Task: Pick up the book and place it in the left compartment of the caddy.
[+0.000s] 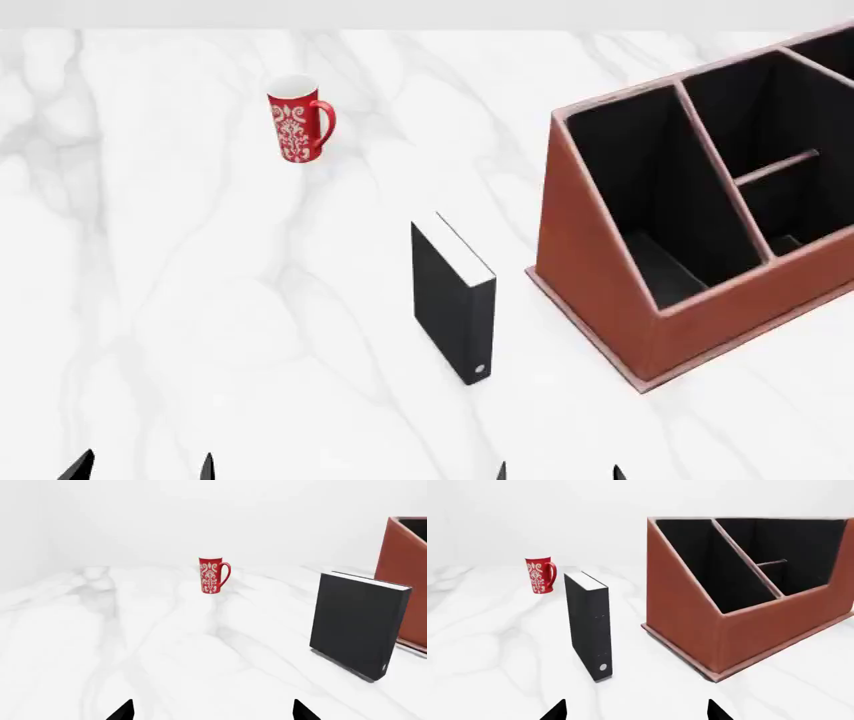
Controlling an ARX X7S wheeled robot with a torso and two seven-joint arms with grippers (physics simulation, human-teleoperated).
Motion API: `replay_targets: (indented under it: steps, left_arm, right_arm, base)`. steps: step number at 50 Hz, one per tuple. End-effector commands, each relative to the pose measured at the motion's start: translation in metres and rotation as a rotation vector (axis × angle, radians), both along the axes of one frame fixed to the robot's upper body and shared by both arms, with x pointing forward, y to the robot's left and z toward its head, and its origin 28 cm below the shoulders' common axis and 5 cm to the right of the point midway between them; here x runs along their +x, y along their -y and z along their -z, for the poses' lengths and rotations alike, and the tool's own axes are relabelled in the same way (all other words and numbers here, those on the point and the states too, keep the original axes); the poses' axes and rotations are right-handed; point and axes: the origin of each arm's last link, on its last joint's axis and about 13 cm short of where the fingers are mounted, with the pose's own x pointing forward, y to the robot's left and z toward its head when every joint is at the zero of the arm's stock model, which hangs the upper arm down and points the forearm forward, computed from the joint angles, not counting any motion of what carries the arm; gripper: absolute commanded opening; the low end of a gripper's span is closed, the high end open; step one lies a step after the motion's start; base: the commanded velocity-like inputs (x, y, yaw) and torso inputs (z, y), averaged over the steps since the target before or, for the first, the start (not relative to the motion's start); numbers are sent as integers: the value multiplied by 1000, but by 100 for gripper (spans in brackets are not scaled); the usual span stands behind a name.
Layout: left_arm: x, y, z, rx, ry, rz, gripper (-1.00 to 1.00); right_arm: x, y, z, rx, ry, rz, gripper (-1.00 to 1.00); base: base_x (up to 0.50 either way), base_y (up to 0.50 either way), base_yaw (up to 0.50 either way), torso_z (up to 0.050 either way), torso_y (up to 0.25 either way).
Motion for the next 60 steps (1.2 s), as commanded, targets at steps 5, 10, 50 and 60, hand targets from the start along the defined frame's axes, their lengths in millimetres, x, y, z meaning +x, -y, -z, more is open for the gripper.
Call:
replay_targets:
  steps: [5, 10, 50, 60]
  left_arm:
    - [-5, -1, -8, -32, 47, 7, 100]
    - [-8, -2, -8, -53, 27, 2, 100]
    - [-60, -11, -127, -83, 320, 26, 100]
    - [-61, -11, -129, -82, 325, 26, 100]
  right_arm:
    - [0, 0, 0, -21, 0, 7, 100]
    - [-9, -2, -2, -37, 5, 21, 100]
    - [-86, 32, -149, -33, 436, 241, 100]
    - [-88, 36, -152, -43, 437, 272, 100]
  base:
    - [0, 0, 0, 0, 0]
    - [0, 0, 0, 0, 0]
    - [0, 0, 0, 0, 0]
    - [0, 0, 0, 0, 0]
